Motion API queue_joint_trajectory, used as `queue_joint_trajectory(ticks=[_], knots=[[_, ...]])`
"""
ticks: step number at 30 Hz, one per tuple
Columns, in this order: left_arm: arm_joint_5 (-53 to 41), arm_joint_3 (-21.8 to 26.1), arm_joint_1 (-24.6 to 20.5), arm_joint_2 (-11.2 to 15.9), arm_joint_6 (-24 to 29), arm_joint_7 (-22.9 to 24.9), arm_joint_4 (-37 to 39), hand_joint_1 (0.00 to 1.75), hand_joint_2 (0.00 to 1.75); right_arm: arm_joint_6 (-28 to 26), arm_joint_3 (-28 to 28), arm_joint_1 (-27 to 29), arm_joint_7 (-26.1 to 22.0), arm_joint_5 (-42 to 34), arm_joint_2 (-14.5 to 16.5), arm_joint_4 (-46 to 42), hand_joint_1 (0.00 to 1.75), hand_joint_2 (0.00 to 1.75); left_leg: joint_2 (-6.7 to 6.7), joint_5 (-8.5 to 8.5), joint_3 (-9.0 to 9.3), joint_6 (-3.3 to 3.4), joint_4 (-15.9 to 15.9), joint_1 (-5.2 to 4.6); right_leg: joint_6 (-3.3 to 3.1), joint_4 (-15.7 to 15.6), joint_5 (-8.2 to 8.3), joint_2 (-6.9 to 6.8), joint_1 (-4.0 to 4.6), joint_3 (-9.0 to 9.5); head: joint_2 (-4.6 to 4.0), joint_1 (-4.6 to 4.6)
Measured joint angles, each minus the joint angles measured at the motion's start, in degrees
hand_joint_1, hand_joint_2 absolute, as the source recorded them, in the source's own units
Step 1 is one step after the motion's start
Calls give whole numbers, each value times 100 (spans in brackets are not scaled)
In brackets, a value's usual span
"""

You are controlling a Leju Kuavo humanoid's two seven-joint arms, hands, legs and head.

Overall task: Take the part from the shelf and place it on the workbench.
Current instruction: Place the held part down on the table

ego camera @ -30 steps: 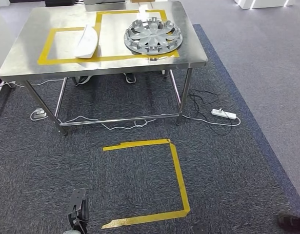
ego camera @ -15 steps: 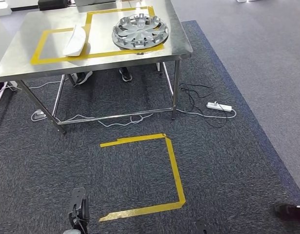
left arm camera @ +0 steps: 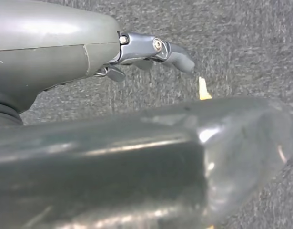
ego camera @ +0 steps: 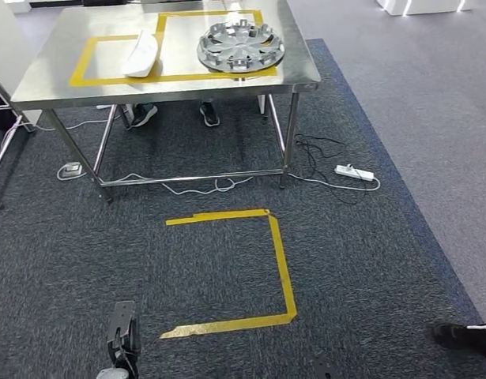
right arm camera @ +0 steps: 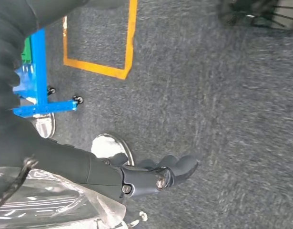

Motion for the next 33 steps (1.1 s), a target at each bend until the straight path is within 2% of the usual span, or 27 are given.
queue_joint_trajectory(ticks=[1,2,3,4,5,6,7,8,9,11,13,14,16,17,18,19,20,21,23,25,27,29,30,32,33], knots=[[-11,-1,9,-3,-4,-3,0,0,0,10,0,-3,-10,-1,-15,0,0,175,4,62,-72,-3,2,5,37,369,-268,1,-18,-86,0,8],[-16,-2,21,-4,-7,-4,1,0,0,19,0,-5,-17,-2,-30,1,0,175,11,117,-144,-19,9,9,73,727,-420,-1,-36,-150,0,10],[-18,-3,34,-5,-8,-5,1,0,0,24,0,-2,-22,-2,-44,1,0,175,19,164,-209,-35,17,13,101,968,-436,-3,-51,-154,0,9],[-20,-3,44,-5,-8,-5,2,0,0,28,0,3,-23,-3,-55,1,0,175,26,205,-270,-55,27,19,125,1015,-348,-4,-65,-62,0,9],[-20,-3,49,-5,-8,-5,2,0,0,31,0,6,-23,-3,-65,0,0,175,29,235,-318,-78,39,29,142,804,-211,-8,-79,158,0,8],[-21,-3,49,-5,-8,-5,2,0,0,31,0,5,-24,-3,-74,-1,0,175,30,257,-348,-101,58,38,156,406,-104,-15,-94,477,0,9],[-21,-3,46,-5,-8,-7,2,0,0,31,0,-4,-25,-3,-79,-1,0,175,30,271,-379,-127,89,39,159,-50,-74,-18,-98,820,0,12],[-21,-3,41,-4,-8,-8,2,0,0,31,0,-15,-26,-3,-82,-2,0,131,30,285,-400,-155,120,36,145,-419,-90,-18,-97,1080,0,11],[-21,-3,37,-2,-8,-10,2,0,0,31,0,-24,-27,-3,-83,-2,0,87,29,298,-418,-182,152,30,111,-642,-135,-14,-91,1229,0,14],[-21,-3,40,1,-8,-12,2,0,0,32,-1,-21,-29,-14,-86,-2,0,0,28,326,-440,-239,186,30,-6,-726,-174,-7,-74,1232,0,12],[-20,-3,47,2,-8,-12,2,0,0,32,-7,-11,-44,-50,-89,-2,0,0,13,223,-492,-301,298,44,-129,-741,-139,-15,-83,1213,0,3],[-18,-2,49,3,-7,-15,2,0,0,32,-14,-9,-59,-73,-89,-2,0,0,2,68,-570,-335,491,54,-180,-748,-109,-19,-91,1205,0,-6],[-7,-1,56,2,7,-25,2,0,0,34,-31,-4,-85,-111,-89,-2,0,0,-14,-366,-846,-392,1207,78,-232,-742,-64,-21,-90,1161,0,-30],[6,-1,63,0,17,-31,2,0,0,35,-39,3,-91,-123,-90,-2,0,0,-16,-532,-986,-407,1583,89,-241,-733,-49,-20,-85,1134,0,-31],[20,-1,74,-3,25,-35,2,0,0,36,-49,9,-92,-131,-90,-2,0,0,-18,-591,-1060,-414,1822,97,-241,-721,-41,-18,-80,1111,0,-31],[32,-1,83,-6,30,-38,2,0,0,37,-60,12,-92,-135,-91,-2,0,0,-18,-529,-1037,-410,1846,102,-241,-706,-38,-14,-77,1095,0,-30],[42,-1,88,-10,29,-39,2,0,0,37,-68,12,-92,-137,-91,-2,0,0,-20,-361,-904,-395,1629,104,-238,-691,-38,-9,-73,1087,0,-31],[45,0,89,-12,26,-40,2,0,0,39,-75,9,-94,-137,-91,-2,0,0,-24,-152,-709,-371,1271,104,-234,-675,-40,-4,-70,1085,0,-32],[39,1,82,-12,0,-43,2,0,0,62,-93,0,-114,-144,-91,-2,0,0,-49,94,-345,-307,574,86,-201,-648,-34,3,-57,1065,0,-28],[23,1,83,-11,-52,-50,3,0,0,106,-125,-4,-140,-172,-91,-2,0,0,-67,111,-245,-266,327,62,-133,-638,3,6,-52,1023,0,-26],[0,1,76,-10,-92,-59,4,0,0,137,-156,3,-160,-209,-91,-2,0,0,-57,138,-273,-230,255,72,-63,-629,12,4,-54,980,0,-26],[-19,1,55,-9,-102,-68,5,0,0,142,-181,3,-181,-233,-94,-2,0,0,-41,189,-306,-156,172,100,-16,-422,-201,2,-49,854,0,-10],[-22,1,47,-10,-102,-70,6,0,0,141,-195,-1,-190,-239,-97,-2,0,0,-32,225,-338,-120,149,109,4,-149,-407,1,-51,729,0,1],[-23,-1,44,-11,-103,-73,11,0,0,142,-216,1,-197,-242,-101,-2,0,0,-24,286,-429,-85,152,93,35,609,-819,0,-56,439,0,19],[-25,-1,45,-11,-104,-73,15,0,0,142,-225,7,-198,-244,-102,-2,0,0,-19,317,-475,-83,159,83,47,890,-917,0,-57,351,0,19]])
